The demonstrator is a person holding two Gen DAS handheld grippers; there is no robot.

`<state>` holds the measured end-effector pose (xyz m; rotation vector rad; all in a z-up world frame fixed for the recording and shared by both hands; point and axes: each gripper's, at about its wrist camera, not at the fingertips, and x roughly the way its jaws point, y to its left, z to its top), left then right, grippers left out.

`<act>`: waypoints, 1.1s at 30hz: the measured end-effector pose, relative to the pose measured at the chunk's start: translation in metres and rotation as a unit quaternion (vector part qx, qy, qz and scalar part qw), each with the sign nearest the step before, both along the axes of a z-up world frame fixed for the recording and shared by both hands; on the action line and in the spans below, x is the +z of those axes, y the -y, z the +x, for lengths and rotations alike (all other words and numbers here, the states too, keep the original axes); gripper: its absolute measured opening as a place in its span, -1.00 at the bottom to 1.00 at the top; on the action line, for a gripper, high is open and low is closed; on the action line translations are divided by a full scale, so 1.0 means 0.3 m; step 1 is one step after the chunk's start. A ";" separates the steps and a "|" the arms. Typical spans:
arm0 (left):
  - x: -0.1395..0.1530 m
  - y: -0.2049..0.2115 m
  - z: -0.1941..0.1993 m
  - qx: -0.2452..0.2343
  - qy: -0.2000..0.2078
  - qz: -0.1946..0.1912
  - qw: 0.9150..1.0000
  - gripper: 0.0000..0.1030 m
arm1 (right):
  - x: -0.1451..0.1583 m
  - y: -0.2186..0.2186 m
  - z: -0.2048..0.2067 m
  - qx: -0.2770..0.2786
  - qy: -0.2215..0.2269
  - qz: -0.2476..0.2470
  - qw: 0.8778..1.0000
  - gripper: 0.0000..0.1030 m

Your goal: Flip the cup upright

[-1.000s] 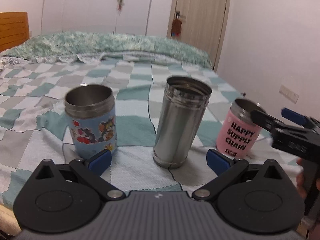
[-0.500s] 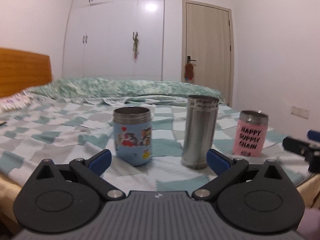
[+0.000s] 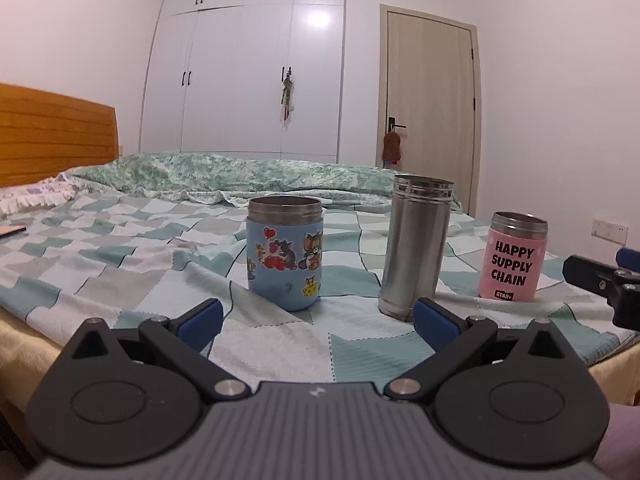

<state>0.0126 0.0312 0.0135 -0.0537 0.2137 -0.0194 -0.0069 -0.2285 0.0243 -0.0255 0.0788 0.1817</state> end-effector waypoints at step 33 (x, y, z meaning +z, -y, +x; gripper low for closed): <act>0.005 0.006 -0.021 0.003 0.011 0.009 1.000 1.00 | -0.002 -0.007 -0.021 -0.003 0.012 -0.008 1.000 1.00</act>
